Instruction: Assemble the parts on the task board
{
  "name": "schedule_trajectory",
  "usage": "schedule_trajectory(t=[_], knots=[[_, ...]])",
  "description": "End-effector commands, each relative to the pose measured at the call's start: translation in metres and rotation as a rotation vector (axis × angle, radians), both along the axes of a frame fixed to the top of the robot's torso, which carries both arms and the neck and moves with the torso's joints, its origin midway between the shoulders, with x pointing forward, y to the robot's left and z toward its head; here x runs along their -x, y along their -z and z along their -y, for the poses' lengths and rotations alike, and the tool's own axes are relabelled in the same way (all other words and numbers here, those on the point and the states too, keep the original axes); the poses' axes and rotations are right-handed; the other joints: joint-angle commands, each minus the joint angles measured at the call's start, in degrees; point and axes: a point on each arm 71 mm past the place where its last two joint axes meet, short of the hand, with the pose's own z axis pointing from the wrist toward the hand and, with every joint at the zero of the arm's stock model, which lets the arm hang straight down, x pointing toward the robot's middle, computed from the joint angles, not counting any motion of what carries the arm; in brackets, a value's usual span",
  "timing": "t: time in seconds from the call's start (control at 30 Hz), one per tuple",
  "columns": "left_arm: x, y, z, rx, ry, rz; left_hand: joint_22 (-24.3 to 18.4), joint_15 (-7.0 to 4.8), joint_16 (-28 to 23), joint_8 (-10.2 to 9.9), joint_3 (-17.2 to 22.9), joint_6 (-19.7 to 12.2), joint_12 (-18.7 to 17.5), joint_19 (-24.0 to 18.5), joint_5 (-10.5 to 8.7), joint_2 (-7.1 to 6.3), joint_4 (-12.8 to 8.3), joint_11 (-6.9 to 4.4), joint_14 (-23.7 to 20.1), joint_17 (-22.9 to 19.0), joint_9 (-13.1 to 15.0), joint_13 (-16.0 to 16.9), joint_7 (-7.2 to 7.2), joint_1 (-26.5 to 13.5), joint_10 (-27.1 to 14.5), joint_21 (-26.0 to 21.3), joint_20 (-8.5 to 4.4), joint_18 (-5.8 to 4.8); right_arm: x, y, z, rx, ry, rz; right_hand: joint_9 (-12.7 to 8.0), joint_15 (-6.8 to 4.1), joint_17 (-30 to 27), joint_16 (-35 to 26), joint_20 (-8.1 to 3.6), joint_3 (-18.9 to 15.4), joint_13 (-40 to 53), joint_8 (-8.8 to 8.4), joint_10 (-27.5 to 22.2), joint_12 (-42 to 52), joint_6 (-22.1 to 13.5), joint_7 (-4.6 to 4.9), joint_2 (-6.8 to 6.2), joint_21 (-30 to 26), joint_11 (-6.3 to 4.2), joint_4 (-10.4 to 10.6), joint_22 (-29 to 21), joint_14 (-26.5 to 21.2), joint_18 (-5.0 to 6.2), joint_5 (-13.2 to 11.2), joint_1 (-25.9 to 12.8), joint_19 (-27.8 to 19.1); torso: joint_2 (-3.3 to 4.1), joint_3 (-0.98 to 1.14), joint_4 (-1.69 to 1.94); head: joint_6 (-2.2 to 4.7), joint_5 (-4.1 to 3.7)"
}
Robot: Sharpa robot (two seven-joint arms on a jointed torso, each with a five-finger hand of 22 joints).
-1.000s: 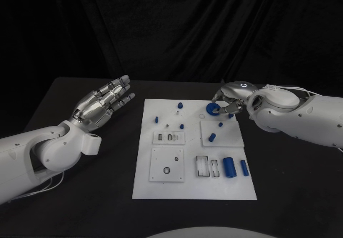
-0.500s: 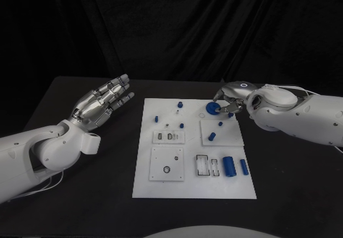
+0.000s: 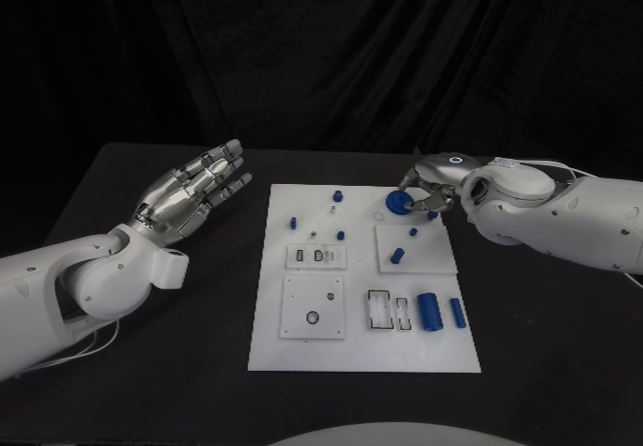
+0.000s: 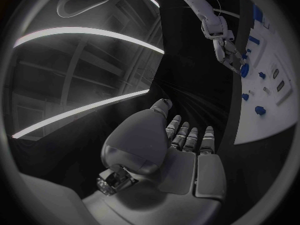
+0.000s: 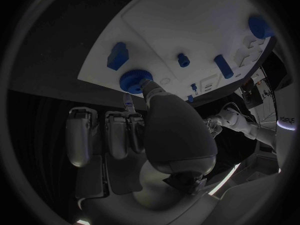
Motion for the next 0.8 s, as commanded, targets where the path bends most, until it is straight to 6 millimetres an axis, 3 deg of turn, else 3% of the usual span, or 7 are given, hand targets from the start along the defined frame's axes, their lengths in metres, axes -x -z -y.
schedule_trajectory(t=[0.03,0.47,0.57,0.7,0.77,0.8], knots=[[0.001,-0.001,0.002,0.016,0.014,0.000,0.1,0.40,0.3,0.2,0.3,-0.3,-0.1,0.1,-0.01,0.43,-0.1,0.37,-0.2,0.1,0.0,0.0,0.14,-0.2,-0.2,0.0,0.35,0.56,0.000,0.003,0.002,0.014,0.021,-0.016,-0.1,-0.12,15.1,0.2,0.06,-0.2,15.1,0.25,6.0,0.1,0.5,0.02,-0.28,-0.4,-0.16,-0.3,11.6,6.0,-0.59,-1.0,0.2,1.7,-0.03,0.00,-0.05,-0.03,0.09],[0.000,0.000,0.001,0.012,0.017,-0.005,0.1,0.46,0.3,0.2,0.4,-0.3,-0.1,0.1,0.05,0.49,-0.1,0.41,-0.2,0.1,0.0,0.0,0.15,-0.2,-0.2,0.0,0.40,0.56,-0.002,0.011,-0.004,0.018,0.013,-0.031,0.1,-0.19,15.1,0.2,0.01,-0.2,15.1,1.00,6.0,0.1,2.2,-0.14,-0.23,-0.6,-0.26,-0.6,11.6,6.0,-0.54,-2.2,0.3,1.6,0.01,0.00,-0.09,-0.19,0.15],[0.000,0.000,0.001,0.011,0.018,-0.007,0.1,0.46,0.3,0.2,0.4,-0.3,-0.1,0.1,0.05,0.49,-0.1,0.41,-0.2,0.1,0.0,0.0,0.15,-0.2,-0.2,0.0,0.40,0.56,-0.002,0.013,-0.005,0.017,0.011,-0.032,0.8,-0.32,15.1,0.2,-0.10,-0.1,15.1,2.00,6.0,0.1,4.3,-0.34,-0.05,-0.6,-0.44,-0.7,11.7,6.0,-0.54,-2.0,0.4,1.6,0.03,0.00,-0.07,-0.08,0.11],[0.000,0.001,0.001,0.010,0.017,-0.008,0.1,0.49,0.3,0.2,0.4,-0.3,-0.1,0.1,0.09,0.55,-0.1,0.42,-0.1,0.1,0.0,0.0,0.16,-0.2,-0.2,0.0,0.43,0.55,-0.002,0.014,-0.006,0.017,0.012,-0.033,3.2,-0.92,15.1,0.2,-0.72,0.8,15.1,4.59,6.0,0.1,8.5,-1.18,0.46,-0.7,-1.24,-2.0,11.7,6.0,-0.52,2.9,1.6,1.6,0.02,0.01,-0.09,-0.17,-0.03],[-0.001,0.001,0.000,0.009,0.017,-0.008,0.1,0.49,0.3,0.2,0.4,-0.3,-0.1,0.1,0.09,0.55,-0.1,0.42,-0.1,0.1,0.0,0.0,0.16,-0.2,-0.2,0.0,0.43,0.55,-0.003,0.014,-0.006,0.016,0.013,-0.030,5.4,-1.28,15.1,0.2,-1.08,1.2,15.1,6.88,6.0,0.1,10.8,-1.68,0.62,-0.6,-1.65,-3.3,11.8,6.0,-0.55,6.2,2.6,1.7,0.02,0.01,-0.07,-0.14,-0.03],[-0.001,0.001,0.000,0.009,0.017,-0.009,0.1,0.49,0.3,0.2,0.4,-0.3,-0.1,0.1,0.09,0.55,-0.1,0.42,-0.1,0.1,0.0,0.0,0.16,-0.2,-0.2,0.0,0.43,0.55,-0.003,0.014,-0.006,0.013,0.013,-0.027,5.7,-1.35,15.1,0.2,-1.08,1.2,15.1,7.04,6.0,0.1,10.8,-1.73,0.63,-0.6,-1.66,-3.4,11.8,6.0,-0.56,6.3,2.5,1.7,0.03,0.00,-0.06,-0.06,-0.06]])
